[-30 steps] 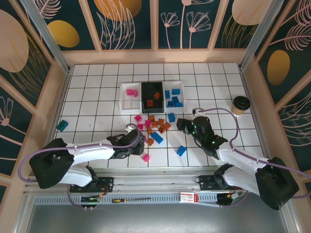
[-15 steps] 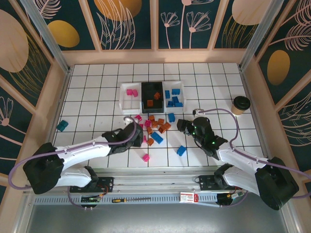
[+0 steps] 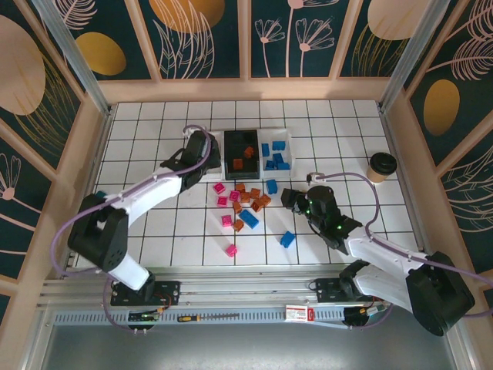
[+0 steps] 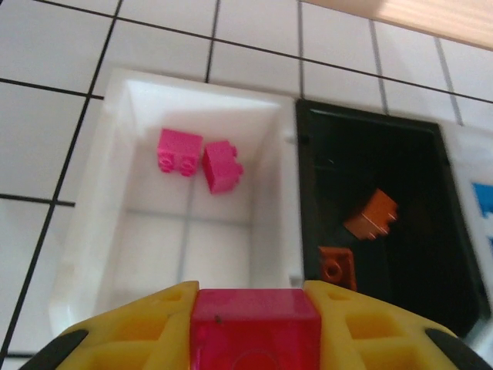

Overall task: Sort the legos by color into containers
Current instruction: Place the lego in the container, then pick up the lego from the middle-left of the table.

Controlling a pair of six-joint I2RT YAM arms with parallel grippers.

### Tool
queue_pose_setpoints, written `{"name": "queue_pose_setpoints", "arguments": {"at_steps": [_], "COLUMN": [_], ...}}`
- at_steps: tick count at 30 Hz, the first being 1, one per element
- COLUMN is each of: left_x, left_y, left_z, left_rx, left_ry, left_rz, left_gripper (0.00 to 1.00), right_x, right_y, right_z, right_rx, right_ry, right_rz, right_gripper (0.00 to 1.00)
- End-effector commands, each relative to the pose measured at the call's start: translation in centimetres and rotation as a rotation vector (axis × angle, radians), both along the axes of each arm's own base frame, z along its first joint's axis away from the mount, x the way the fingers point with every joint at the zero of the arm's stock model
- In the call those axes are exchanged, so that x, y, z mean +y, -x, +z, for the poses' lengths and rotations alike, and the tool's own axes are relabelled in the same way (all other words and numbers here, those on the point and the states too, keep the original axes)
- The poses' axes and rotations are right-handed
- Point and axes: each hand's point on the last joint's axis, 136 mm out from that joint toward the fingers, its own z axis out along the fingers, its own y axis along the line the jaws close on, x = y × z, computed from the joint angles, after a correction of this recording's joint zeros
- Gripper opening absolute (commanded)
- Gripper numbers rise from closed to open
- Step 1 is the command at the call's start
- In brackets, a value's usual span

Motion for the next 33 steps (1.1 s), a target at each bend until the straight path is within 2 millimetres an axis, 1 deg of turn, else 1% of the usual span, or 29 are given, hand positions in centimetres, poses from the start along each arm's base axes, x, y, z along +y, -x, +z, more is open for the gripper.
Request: {"name": "queue_pose_setpoints", "arguments": {"at_steps": [1,4,7,9,11,13,15,16,17,19,20,21,22,23,27,29,33], "left_x": [0.2,0.3,0.3,0.3,0.3,-0.1,-0.7,-1.0,-1.3,-1.9,-2.1,-2.4,-2.7,-3.1,-4.4,-4.6,-5.3], "left_y": [-3.2,-5.2,-6.4,-7.1,-7.7,-7.8,-7.3,-6.9,-6.3,-4.7,-3.6,-2.5,-1.0,0.4,6.1,9.2,14.2], "left_z": [-0.5,-2.1,-2.9,-3.0,-2.8,-2.0,-0.9,-0.2,0.5,1.3,1.4,1.0,2.0,1.8,0.4,-1.3,-3.0], "left_rx": [0.000,0.038,0.054,0.058,0.058,0.052,0.040,0.028,0.018,0.010,0.012,0.022,0.005,0.010,0.052,0.100,0.164], "left_ry": [-0.007,-0.032,-0.041,-0.052,-0.056,-0.038,0.009,0.038,0.064,0.084,0.082,0.075,0.084,0.082,0.076,0.076,0.090], "left_rz": [0.015,0.035,0.044,0.049,0.054,0.044,0.018,0.000,-0.015,-0.047,-0.063,-0.079,-0.101,-0.124,-0.213,-0.257,-0.326], "left_gripper": [0.31,0.34,0.44,0.52,0.57,0.62,0.67,0.72,0.76,0.81,0.82,0.83,0.84,0.84,0.84,0.84,0.83], "right_x": [-0.6,-0.7,-0.8,-1.0,-1.1,-1.2,-1.3,-1.3,-1.3,-1.4,-1.4,-1.5,-1.5,-1.5,-1.4,-1.4,-1.3], "right_y": [-0.4,-0.2,0.0,0.2,0.3,0.4,0.6,0.7,0.7,0.8,0.8,0.9,0.9,0.9,0.8,0.8,0.8], "right_z": [1.1,1.2,1.4,1.4,1.5,1.5,1.5,1.5,1.5,1.5,1.5,1.4,1.3,1.3,1.1,0.9,0.3], "right_rx": [-0.027,-0.026,-0.033,-0.032,-0.032,-0.032,-0.031,-0.032,-0.033,-0.034,-0.035,-0.034,-0.033,-0.032,-0.029,-0.025,-0.009], "right_ry": [-0.011,-0.013,-0.021,-0.021,-0.024,-0.024,-0.025,-0.026,-0.027,-0.028,-0.029,-0.028,-0.027,-0.027,-0.026,-0.023,-0.016], "right_rz": [-0.035,-0.034,-0.032,-0.035,-0.037,-0.035,-0.033,-0.032,-0.031,-0.031,-0.033,-0.032,-0.034,-0.034,-0.030,-0.029,-0.024], "right_gripper": [0.66,0.66,0.66,0.66,0.67,0.67,0.67,0.67,0.67,0.67,0.67,0.67,0.67,0.67,0.67,0.67,0.67]}}
